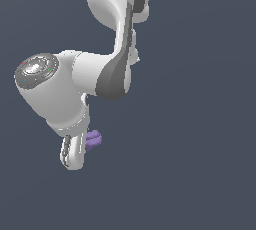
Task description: Pick up the object and move it to a goal position.
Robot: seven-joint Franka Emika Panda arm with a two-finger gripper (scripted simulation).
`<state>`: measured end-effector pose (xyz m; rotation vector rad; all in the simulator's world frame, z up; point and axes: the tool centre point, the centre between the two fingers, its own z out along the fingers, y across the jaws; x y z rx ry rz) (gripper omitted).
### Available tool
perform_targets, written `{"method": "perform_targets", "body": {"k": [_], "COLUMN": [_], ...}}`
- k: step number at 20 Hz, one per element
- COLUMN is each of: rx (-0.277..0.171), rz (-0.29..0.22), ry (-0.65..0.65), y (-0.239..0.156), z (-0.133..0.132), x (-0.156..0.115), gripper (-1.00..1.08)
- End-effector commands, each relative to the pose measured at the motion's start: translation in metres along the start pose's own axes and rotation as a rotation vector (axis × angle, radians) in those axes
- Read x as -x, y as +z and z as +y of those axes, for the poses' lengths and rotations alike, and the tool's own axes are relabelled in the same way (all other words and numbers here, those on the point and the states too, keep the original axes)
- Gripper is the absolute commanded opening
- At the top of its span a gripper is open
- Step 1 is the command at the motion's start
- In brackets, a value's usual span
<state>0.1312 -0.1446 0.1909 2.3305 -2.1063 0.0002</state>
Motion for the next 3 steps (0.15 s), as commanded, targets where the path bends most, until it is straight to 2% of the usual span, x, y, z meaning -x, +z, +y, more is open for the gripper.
{"method": "perform_targets", "body": {"k": [1, 3], "rx": [0.0, 0.0], "rz": [0.0, 0.0], "ry": [0.0, 0.0], "y": [-0.0012, -0.0013], "z": [-0.0014, -0.0016], "x": [-0.0007, -0.0007], "gripper": [-1.0, -1.0]}}
